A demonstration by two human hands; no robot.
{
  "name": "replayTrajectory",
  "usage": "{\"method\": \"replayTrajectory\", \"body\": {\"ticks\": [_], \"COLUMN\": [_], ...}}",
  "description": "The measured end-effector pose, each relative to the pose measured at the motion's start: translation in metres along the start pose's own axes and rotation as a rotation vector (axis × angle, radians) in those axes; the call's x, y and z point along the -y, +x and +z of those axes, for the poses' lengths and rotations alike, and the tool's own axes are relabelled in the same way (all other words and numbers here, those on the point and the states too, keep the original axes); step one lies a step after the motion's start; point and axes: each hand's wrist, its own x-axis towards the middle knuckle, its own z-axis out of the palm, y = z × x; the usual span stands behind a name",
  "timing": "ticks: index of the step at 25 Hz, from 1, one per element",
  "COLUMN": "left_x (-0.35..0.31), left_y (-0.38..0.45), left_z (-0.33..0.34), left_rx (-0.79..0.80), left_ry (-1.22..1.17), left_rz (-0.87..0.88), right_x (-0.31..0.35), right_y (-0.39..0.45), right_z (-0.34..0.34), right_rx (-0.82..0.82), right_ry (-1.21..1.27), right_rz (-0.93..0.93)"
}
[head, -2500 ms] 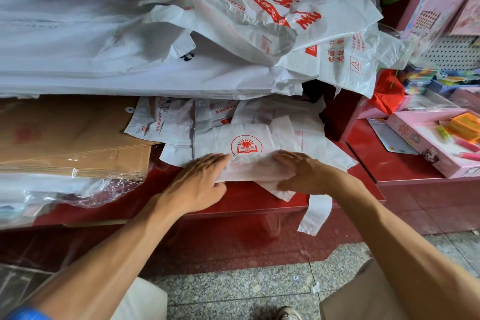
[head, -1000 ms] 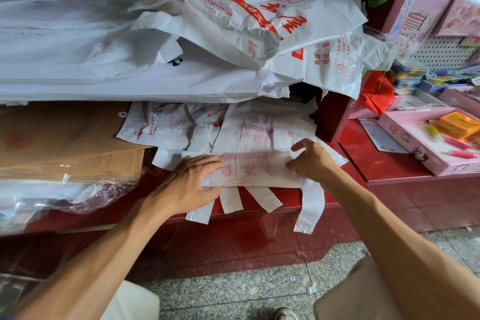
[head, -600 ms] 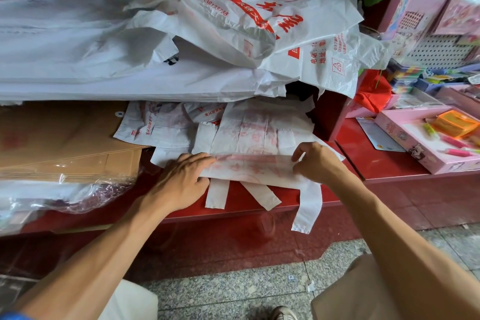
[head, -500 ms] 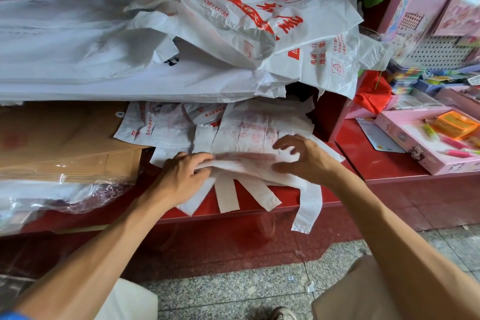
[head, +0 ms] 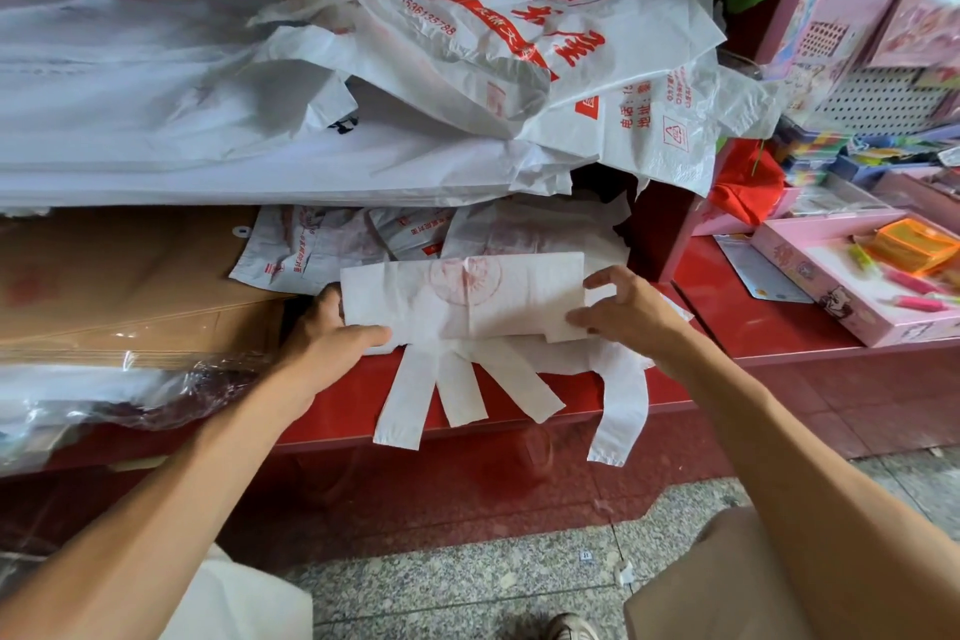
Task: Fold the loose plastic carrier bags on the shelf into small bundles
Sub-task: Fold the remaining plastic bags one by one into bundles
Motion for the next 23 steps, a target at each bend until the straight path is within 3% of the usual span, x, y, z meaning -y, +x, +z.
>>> {"method": "replayTrajectory", "body": {"ticks": [3,6,10,15,20,23], "left_x": [0.003,0.001,-0.013,-0.015,-0.021,-0.021], "left_y": [0.003,0.003,-0.009,-0.014,-0.016,-0.019], "left_z": [0.000,-0.002,-0.004,-0.006,-0.008,-0.009], "left_rx": [-0.105,-0.139,0.031,-0.020,-0.077,0.060], "left_ry": [0.136,0.013,-0.231,0.035,-0.031,-0.118], "left_rz": [-0.007,-0.012,0.131,0.263,0.370,0.333], "right_x": [0.003,0.006,0.011,0.018,0.018,0.014], "right_y": [-0.001,-0.001,-0.008,-0.012,-0.009,-0.007], "right_z": [0.006,0.014,0.009,-0.002,-0.014,-0.016], "right_rx": [0.091,0.032,-0.035,-0.071,-0.146,-0.126], "right_ry": [-0.042,0.059,0.358,0.323,0.479,0.519], "right_rz": [0.052,0.031,-0.037,-0.176,-0.208,-0.213]}}
